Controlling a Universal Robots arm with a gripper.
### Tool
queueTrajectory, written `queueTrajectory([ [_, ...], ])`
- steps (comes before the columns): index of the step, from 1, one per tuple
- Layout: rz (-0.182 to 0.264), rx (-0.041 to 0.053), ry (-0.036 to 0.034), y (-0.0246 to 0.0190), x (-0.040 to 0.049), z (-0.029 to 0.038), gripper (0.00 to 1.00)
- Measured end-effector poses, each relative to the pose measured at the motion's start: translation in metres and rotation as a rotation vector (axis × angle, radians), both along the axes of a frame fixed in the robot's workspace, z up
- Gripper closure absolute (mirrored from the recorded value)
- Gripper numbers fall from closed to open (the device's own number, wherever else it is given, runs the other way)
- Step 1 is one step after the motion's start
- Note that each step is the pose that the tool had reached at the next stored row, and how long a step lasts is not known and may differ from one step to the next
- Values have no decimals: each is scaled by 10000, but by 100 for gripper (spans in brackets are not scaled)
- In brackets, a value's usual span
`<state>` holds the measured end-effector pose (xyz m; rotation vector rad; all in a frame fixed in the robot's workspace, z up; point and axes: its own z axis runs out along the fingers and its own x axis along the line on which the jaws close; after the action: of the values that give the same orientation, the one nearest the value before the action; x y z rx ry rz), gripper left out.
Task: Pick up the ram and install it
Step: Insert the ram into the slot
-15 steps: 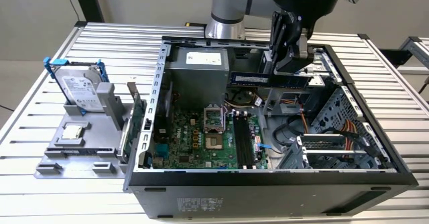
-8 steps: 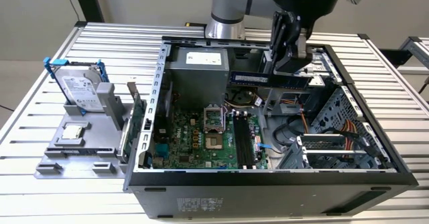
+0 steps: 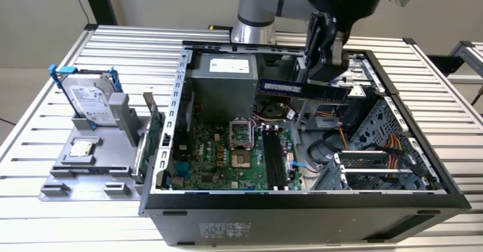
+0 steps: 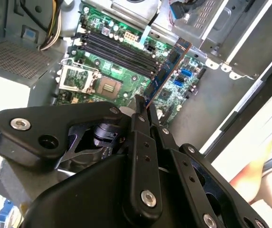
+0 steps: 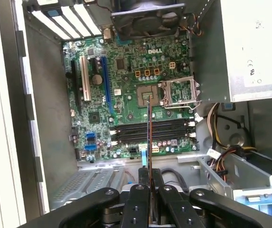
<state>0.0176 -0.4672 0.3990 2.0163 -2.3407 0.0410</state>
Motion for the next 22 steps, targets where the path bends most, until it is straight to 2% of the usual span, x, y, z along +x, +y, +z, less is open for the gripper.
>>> queueTrajectory([
  [22,-1539,-1,0,0,0,0,100],
])
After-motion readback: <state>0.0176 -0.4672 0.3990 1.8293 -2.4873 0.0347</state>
